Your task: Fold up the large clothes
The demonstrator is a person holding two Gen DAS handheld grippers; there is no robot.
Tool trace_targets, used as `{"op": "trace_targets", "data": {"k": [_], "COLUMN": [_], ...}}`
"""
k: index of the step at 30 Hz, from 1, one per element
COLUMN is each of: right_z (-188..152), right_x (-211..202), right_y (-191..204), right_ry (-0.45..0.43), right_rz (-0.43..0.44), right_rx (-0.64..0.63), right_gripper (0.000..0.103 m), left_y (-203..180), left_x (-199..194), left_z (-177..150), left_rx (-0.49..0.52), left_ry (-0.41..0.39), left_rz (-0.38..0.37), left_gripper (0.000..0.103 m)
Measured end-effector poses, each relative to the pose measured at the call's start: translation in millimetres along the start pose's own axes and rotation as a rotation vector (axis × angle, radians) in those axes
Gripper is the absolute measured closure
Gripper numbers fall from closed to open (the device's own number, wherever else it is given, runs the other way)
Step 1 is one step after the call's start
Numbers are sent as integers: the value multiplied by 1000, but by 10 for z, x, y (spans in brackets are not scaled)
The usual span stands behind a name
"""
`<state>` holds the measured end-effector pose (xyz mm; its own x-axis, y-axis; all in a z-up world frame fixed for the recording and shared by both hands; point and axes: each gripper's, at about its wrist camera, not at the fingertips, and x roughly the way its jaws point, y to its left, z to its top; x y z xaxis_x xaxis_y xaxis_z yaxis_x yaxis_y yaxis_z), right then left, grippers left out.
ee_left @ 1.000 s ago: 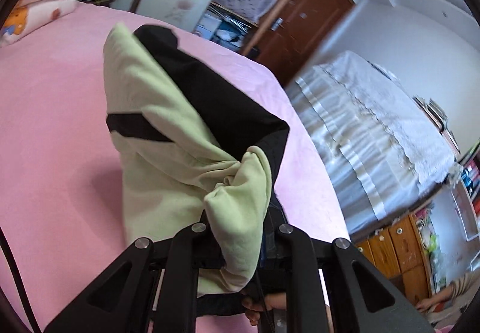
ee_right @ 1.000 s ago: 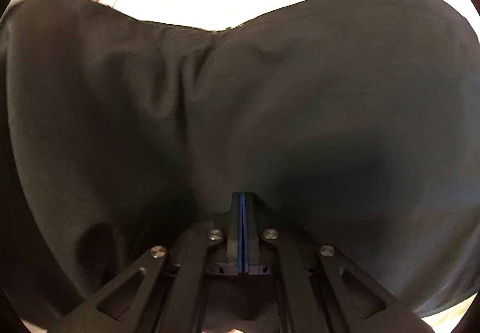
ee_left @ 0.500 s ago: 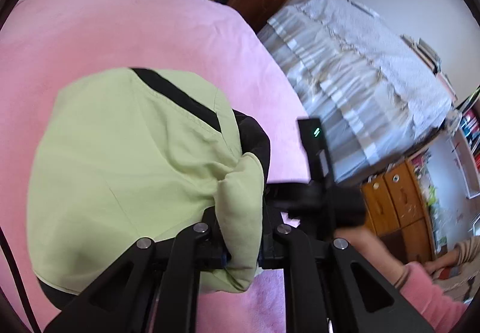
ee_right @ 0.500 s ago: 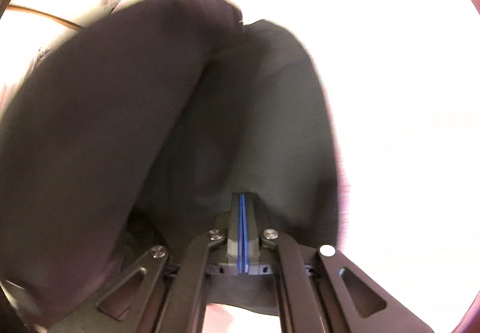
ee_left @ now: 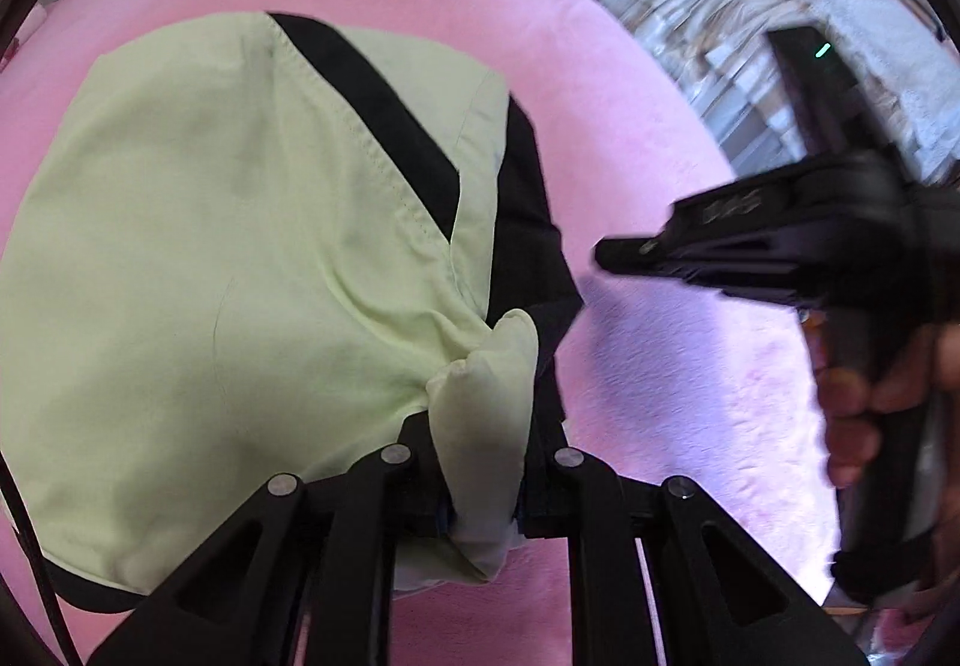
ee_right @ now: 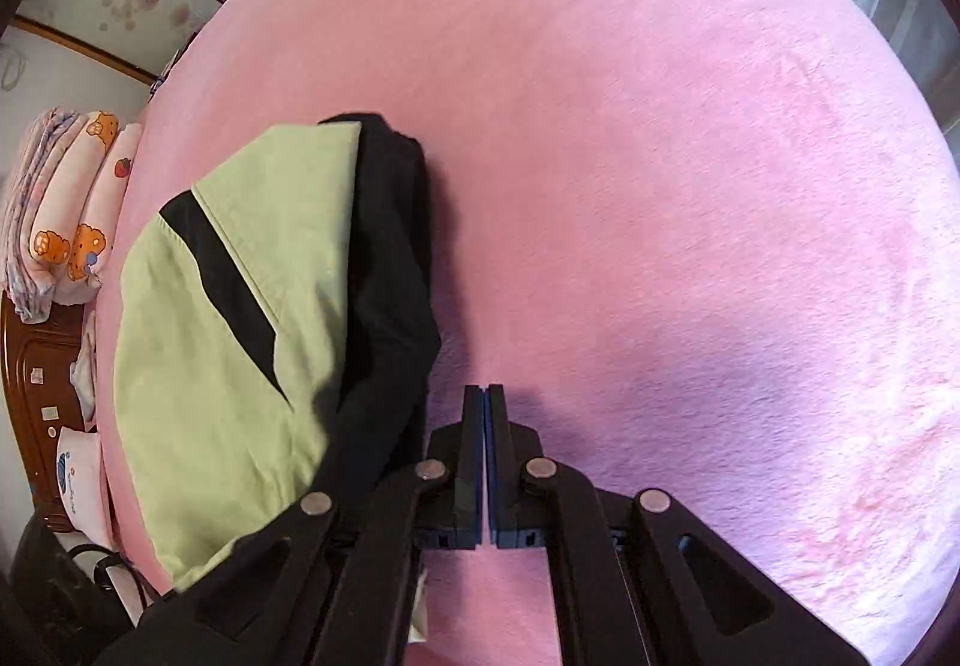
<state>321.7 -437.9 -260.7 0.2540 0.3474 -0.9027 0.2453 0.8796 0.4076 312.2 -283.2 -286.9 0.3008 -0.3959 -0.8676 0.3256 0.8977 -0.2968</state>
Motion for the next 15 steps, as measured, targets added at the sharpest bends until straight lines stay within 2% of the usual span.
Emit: {"op": "trace_targets", "data": {"k": [3, 5, 6, 8, 10, 15], "right_z": [77, 86, 89, 103, 116, 85], "right_x": [-98, -122, -136, -158, -211, -386], "right_y": [-8, 15, 50, -54, -74, -143], "right_ry": [-12, -20, -23, -34, -42, -40], "right_rz": [-6, -3, -2, -1, 10, 26], "right_rx": [-13, -20, -26, -35, -37, -61], "right_gripper": [103, 103, 103, 103, 103, 103], "left_y": [-109, -206, -272, -328, -363, -313], "left_x": [173, 240, 266, 233, 128, -279], "left_z": [-24, -17, 13, 48, 78, 108], "left_rx": [61, 94, 98, 87, 70, 28], "left_ry": [45, 55, 56, 64, 66, 54], "left_rz": [63, 92, 92, 63, 41, 32], "left_gripper": [85, 77, 73, 51, 40, 25]}}
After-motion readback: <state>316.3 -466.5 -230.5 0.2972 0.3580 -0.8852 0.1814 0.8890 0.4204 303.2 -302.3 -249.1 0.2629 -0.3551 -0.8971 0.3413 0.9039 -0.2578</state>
